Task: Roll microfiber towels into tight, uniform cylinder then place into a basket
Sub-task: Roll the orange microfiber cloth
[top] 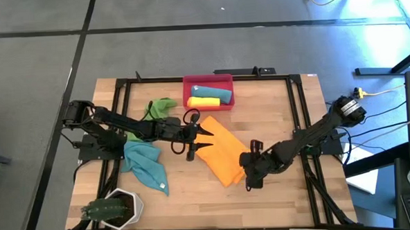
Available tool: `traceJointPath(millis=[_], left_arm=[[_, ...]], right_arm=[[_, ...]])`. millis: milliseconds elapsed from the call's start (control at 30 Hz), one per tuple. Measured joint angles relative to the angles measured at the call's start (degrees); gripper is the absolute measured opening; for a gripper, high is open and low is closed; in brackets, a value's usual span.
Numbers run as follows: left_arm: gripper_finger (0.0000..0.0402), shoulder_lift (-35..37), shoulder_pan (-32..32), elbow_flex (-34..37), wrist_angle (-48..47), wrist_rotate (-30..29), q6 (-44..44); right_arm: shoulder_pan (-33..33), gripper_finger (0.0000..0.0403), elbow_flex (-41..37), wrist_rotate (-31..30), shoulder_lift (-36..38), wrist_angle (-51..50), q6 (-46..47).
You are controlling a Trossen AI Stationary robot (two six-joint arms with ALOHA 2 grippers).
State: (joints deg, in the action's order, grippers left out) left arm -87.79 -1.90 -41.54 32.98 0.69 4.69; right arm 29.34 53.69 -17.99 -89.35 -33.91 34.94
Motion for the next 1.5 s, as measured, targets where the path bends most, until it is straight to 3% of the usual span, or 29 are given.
traceJointPath(millis=[200, 367, 500, 867, 1333, 1500], left_arm=[[0.0169, 0.00, -0.01, 0.00, -0.06, 0.02, -0.06], [0.0169, 0.00, -0.01, 0.00, -0.05, 0.02, -0.04], [0.0169, 0.00, -0.01, 0.00, -0.05, 0.00, -0.04], [0.0169, 0.00, -0.01, 0.00, -0.05, 0.02, -0.04], [0.0169, 0.00, -0.01, 0.00, -0.08, 0.02, -0.02], [0.0169, 0.00, -0.01, 0.00, -0.33, 0.00, -0.02]], right_arm=[[1.45, 0.0142, -2.70, -0.20, -2.86, 1.34, -5.24], [3.31, 0.0162, -2.77, -0.43, -6.48, 14.14, -13.35], [4.34, 0.0162, -2.75, -0.41, -10.15, 24.59, -20.52], [4.35, 0.0163, -2.73, -0.43, -15.56, 37.25, -26.16], [4.29, 0.0161, -1.75, -1.54, -21.39, 43.33, -27.93], [4.35, 0.0127, -1.72, -2.63, -21.36, 42.88, -27.84]])
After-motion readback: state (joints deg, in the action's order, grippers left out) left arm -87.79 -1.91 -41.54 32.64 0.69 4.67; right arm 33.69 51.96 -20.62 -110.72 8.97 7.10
